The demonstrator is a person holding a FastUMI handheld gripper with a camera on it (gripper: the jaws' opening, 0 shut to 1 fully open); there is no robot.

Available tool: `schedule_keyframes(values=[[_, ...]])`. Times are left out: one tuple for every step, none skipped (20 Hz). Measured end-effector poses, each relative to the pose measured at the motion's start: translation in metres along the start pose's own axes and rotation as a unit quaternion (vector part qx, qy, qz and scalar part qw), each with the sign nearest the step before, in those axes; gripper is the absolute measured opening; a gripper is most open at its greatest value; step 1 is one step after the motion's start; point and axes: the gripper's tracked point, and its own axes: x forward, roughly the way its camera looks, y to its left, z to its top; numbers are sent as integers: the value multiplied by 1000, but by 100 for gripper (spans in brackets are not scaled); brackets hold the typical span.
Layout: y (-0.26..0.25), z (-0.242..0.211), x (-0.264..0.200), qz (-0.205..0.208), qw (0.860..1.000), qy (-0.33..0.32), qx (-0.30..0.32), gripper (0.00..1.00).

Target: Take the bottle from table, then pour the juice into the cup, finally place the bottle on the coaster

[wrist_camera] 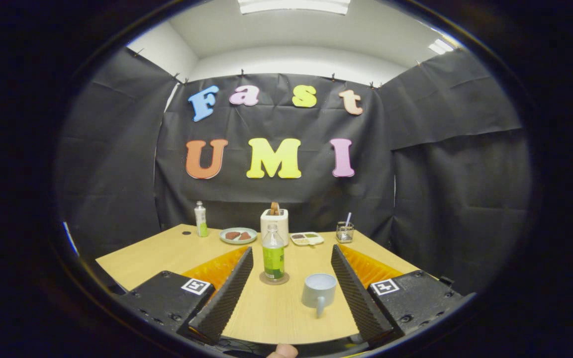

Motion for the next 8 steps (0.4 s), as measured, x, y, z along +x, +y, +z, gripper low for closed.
schedule_keyframes(values=[[-1,0,0,0,1000,-2,1,100],[0,1,-1,2,1000,-4,3,100],[3,0,-3,6,1000,-5,6,100],[4,-1,-4,10,1000,-8,11,100],[4,-2,-4,12,1000,-9,15,100],[6,-5,-4,14,1000,-5,18,100],[8,-8,-4,18,1000,-1,19,100],[9,-8,-4,19,1000,-1,19,100]])
